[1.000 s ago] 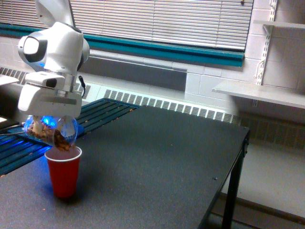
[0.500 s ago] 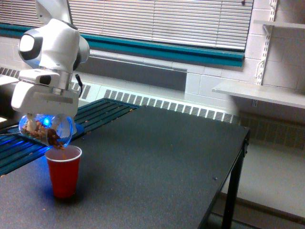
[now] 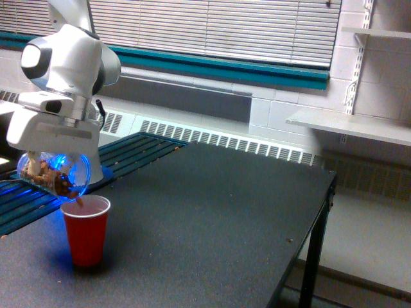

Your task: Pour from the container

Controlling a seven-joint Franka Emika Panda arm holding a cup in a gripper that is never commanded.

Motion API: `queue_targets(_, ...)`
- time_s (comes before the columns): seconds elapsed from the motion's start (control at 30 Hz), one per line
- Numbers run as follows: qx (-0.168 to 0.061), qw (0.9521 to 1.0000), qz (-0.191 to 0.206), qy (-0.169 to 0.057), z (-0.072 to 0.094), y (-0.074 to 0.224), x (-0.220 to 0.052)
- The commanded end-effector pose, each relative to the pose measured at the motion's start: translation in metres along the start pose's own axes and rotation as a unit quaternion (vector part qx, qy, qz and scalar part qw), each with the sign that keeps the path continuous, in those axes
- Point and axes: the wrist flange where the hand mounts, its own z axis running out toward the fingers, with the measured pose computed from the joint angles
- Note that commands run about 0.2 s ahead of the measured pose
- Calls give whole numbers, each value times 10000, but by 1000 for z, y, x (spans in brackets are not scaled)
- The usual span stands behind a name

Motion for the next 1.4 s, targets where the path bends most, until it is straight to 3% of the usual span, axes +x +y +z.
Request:
queue_targets(0.03, -39, 9998, -194, 95, -10, 1, 11)
queue_targets(0.73, -276, 9963, -806, 79, -13, -4, 9)
queue_targets(1.4, -485, 9939, -985, 73, -19, 3, 10)
